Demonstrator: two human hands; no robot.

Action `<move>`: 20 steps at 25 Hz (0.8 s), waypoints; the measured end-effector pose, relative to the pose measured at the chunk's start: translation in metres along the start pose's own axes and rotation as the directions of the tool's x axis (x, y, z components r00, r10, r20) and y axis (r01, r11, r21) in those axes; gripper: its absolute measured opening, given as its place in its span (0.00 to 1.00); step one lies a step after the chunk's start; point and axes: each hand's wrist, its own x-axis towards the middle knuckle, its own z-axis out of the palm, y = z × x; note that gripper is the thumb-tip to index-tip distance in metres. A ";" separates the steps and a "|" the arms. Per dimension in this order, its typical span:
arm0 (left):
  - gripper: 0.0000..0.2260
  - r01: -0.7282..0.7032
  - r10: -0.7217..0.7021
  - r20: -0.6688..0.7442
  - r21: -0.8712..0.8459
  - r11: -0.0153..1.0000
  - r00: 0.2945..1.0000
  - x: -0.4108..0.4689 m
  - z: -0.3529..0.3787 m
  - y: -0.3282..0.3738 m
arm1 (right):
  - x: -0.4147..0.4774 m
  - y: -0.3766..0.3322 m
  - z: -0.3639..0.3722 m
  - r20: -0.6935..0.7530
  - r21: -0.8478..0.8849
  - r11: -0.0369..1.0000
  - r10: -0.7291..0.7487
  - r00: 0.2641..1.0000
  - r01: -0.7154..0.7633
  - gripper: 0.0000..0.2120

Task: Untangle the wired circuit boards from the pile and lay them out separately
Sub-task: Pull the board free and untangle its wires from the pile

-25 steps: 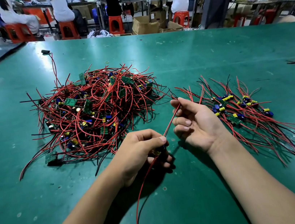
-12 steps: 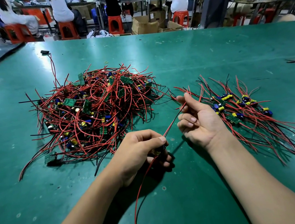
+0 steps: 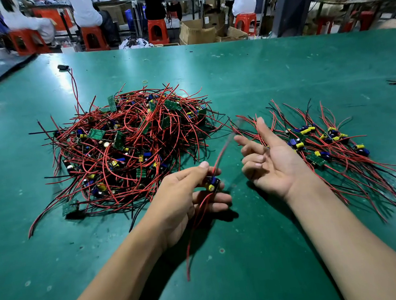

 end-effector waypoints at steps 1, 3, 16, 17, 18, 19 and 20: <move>0.15 0.011 -0.011 -0.001 -0.036 0.999 1.000 0.000 0.000 0.001 | 0.000 0.002 0.001 -0.007 -0.041 0.999 -0.004 1.000 0.004 0.28; 0.17 0.039 -0.039 0.010 -0.122 0.992 0.999 0.001 0.001 0.005 | -0.001 0.006 0.004 -0.002 -0.114 0.993 -0.016 1.000 0.015 0.34; 0.24 -0.001 0.005 0.056 -0.080 0.997 0.998 0.003 -0.005 0.009 | -0.008 0.023 0.005 0.248 -0.621 0.715 -0.210 0.946 0.322 0.19; 0.24 -0.018 0.021 0.060 -0.041 0.999 0.998 0.003 -0.004 0.009 | -0.010 0.025 0.006 0.295 -0.682 0.619 -0.254 0.921 0.389 0.17; 0.23 -0.034 0.033 0.065 0.007 0.999 0.997 0.004 -0.002 0.008 | -0.011 0.027 0.006 0.329 -0.742 0.498 -0.312 0.891 0.448 0.15; 0.22 -0.044 0.040 0.070 0.058 0.997 0.997 0.004 -0.001 0.009 | -0.010 0.028 0.005 0.352 -0.791 0.373 -0.370 0.860 0.485 0.13; 0.21 -0.053 0.047 0.065 0.103 0.993 0.997 0.005 0.000 0.010 | -0.008 0.028 0.005 0.361 -0.818 0.285 -0.421 0.832 0.499 0.11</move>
